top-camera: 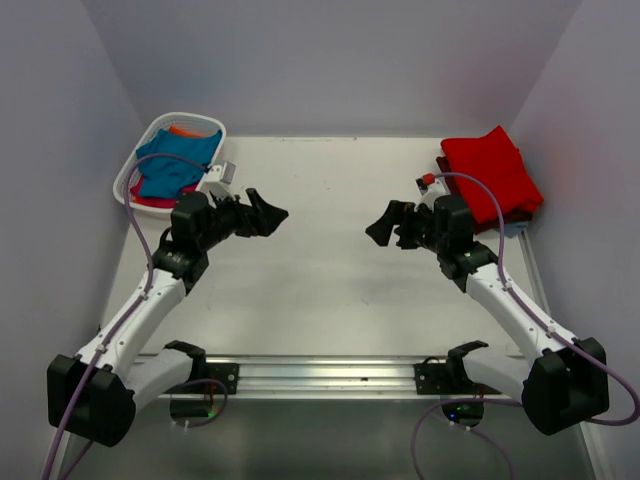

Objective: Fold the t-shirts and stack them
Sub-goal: Grab crumpled tshirt from bin with the left arm

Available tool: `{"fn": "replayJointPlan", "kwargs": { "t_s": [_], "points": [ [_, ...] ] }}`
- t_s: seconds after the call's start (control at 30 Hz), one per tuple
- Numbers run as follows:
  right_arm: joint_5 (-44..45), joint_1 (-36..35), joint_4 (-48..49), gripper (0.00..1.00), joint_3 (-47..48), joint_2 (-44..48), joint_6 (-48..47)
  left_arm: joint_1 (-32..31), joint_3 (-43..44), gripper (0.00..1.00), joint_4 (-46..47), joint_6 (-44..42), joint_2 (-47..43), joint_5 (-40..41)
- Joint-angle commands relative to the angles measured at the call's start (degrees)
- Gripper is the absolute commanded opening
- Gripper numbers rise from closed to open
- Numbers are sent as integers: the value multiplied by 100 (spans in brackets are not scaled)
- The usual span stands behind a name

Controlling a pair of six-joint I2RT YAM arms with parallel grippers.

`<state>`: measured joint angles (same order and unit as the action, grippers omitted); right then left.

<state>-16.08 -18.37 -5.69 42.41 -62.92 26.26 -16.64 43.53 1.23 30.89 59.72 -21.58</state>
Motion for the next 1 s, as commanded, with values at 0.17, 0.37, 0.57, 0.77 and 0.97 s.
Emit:
{"fn": "replayJointPlan", "kwargs": {
  "t_s": [0.17,0.37,0.57,0.77,0.97],
  "points": [
    [-150,-26,86,99,215,51,-104,-23,77,100,281,92,-163,84],
    [-211,-26,60,99,215,60,-104,-23,68,100,237,101,-180,137],
    [-317,-26,86,99,215,43,-104,-14,322,100,97,-57,-93,812],
    [-607,-26,314,99,197,25,54,484,2560,100,-1308,-110,1644,2790],
    [-897,-26,701,99,74,148,301,1593,5412,99,-2347,-145,4177,3722]
  ]
}}
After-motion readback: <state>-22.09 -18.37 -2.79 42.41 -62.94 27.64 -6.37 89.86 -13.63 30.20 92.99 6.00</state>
